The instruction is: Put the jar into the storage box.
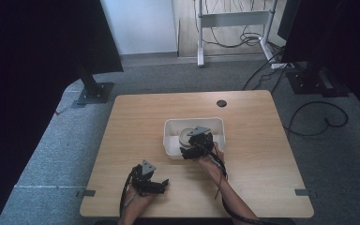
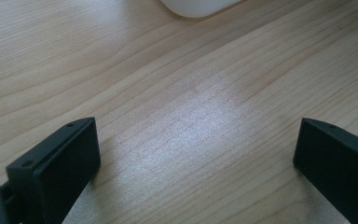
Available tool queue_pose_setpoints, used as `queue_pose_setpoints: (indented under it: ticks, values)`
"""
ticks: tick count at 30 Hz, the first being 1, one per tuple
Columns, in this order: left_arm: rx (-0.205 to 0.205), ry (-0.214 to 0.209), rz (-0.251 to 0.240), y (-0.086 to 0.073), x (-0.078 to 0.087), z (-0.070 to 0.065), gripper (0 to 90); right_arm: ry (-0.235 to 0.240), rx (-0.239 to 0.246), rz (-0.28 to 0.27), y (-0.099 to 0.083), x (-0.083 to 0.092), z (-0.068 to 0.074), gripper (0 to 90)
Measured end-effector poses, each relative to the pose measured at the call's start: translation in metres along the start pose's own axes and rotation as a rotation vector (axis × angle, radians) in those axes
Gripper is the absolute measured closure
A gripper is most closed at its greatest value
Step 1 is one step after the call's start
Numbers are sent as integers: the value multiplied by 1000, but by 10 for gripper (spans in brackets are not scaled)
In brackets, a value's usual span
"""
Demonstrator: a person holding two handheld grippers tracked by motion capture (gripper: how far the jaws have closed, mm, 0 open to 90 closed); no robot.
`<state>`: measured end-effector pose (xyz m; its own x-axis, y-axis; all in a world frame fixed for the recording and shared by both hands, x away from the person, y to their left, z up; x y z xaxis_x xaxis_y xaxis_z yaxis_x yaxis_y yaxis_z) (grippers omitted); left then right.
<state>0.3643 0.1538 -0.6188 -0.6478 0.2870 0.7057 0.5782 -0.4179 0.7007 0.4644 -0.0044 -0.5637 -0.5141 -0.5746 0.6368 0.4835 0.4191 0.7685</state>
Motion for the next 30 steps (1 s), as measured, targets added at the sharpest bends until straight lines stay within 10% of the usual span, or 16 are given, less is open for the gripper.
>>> queue_pose_setpoints:
  ticks: [30]
  values:
    - [-1,-1,0,0,0,0,1,21,-51,61,-4,-35,1,92]
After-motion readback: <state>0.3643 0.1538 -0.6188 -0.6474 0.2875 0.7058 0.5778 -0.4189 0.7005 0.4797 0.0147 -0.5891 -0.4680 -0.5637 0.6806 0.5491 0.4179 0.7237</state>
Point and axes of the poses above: each handheld gripper's, and its own axes: x roughly backward along the jaws, y roughly out of its top, z roughly to its left, the point moved 9 cm from there along -x, roughly forward along the jaws, and after that the axes turned 7 degrees about y, right-handed, at the moved point
